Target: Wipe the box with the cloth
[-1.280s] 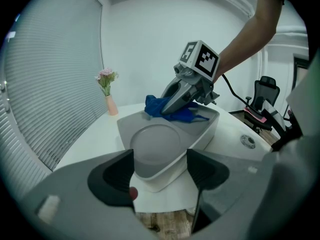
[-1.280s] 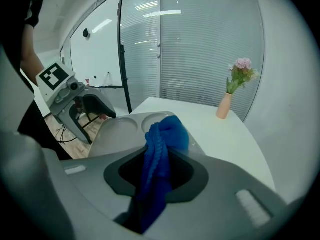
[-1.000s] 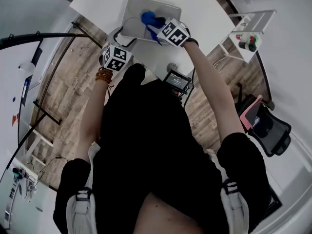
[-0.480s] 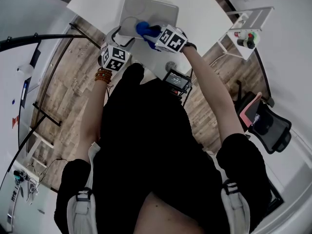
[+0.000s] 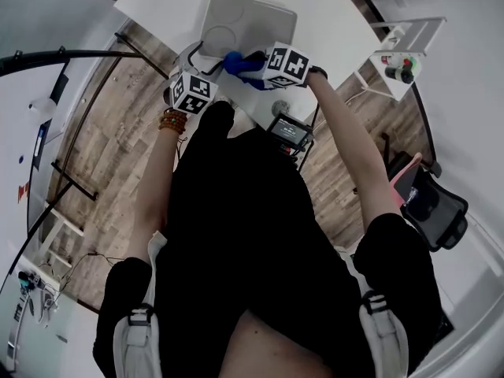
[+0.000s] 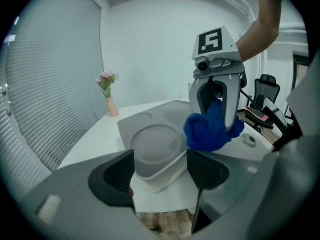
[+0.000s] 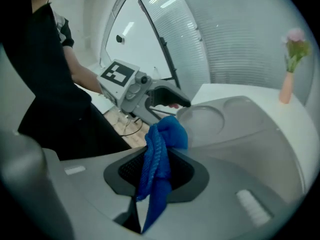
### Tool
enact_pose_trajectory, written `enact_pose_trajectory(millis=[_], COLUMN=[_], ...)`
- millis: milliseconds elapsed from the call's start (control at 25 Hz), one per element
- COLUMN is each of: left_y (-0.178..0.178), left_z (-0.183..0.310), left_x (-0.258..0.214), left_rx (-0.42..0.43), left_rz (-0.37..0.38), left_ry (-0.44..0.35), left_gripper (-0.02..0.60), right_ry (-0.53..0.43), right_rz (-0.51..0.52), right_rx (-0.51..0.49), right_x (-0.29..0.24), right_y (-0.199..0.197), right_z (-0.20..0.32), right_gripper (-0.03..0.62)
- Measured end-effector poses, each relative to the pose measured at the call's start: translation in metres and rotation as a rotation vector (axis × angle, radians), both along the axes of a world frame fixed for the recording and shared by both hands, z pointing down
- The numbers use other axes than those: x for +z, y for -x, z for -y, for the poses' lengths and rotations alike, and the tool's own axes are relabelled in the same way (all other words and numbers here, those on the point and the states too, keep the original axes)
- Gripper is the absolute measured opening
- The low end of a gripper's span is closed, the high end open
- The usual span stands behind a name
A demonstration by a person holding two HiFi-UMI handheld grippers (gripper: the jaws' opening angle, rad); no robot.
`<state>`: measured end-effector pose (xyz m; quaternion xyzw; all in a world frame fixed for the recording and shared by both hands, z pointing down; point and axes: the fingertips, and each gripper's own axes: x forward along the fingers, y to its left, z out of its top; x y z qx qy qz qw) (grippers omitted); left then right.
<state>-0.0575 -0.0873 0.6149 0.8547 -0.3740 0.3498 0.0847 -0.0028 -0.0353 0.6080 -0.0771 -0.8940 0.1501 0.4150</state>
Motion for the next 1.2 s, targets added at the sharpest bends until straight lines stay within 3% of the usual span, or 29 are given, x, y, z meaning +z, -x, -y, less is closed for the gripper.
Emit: enact_pose_trajectory(millis=[80,160,240,320,400,480,600,840,1040,1200], left_y=[0.003,0.009,0.015,0.019,0.019,0.016,0.017,0.014,0.014,0.014], left_z=[-0.001,0.000,0.001,0.002,0.002,0.002,0.002,0.002,0.002,0.003], left_x=[-0.002,-0.004,-0.004,-0.001,0.002,0.002,0.002,0.006,0.008,0.009], left_rx=[-0.013,-0.052,-0.077,-0.072,-0.058,-0.048,-0.045,-0.011,-0.008,-0.009], left_rz=[-0.009,-0.040,-0.057,-0.050,-0.048,-0.053,-0.054,-0.031,-0.040,-0.043], left_ry=[0.017,0.034,0.042,0.050,0.060,0.065,0.072,0.097,0.106,0.108], left_gripper=[0.428,0.428,0.428,0.428,0.428,0.428,0.428,0.428,0.430,0.430], right_ry=[0.060,0.055,0.020,-0.089,-0.262,-0.402,-0.448,-0.436,-0.426,-0.402], right_rz=[-0.011,0.027,0.120,0.179,0.148,0.074,-0.003,-0.013,-0.011,0.009], right_rx=[-0.113,-0.095,0.056,0.248,0.409,0.503,0.566,0.596,0.439,0.419], right_x=[-0.004,-0.014,-0.032,-0.045,-0.046,-0.038,-0.017,0.004,0.003,0.004], right_y=[-0.003,-0.004,-0.001,-0.002,-0.012,-0.022,-0.018,0.004,0.026,0.031], right_z=[-0.011,0.006,0.048,0.103,0.156,0.193,0.219,0.216,0.187,0.172], right_gripper=[0.123,0.126,0.126,0.127,0.127,0.126,0.126,0.120,0.117,0.115])
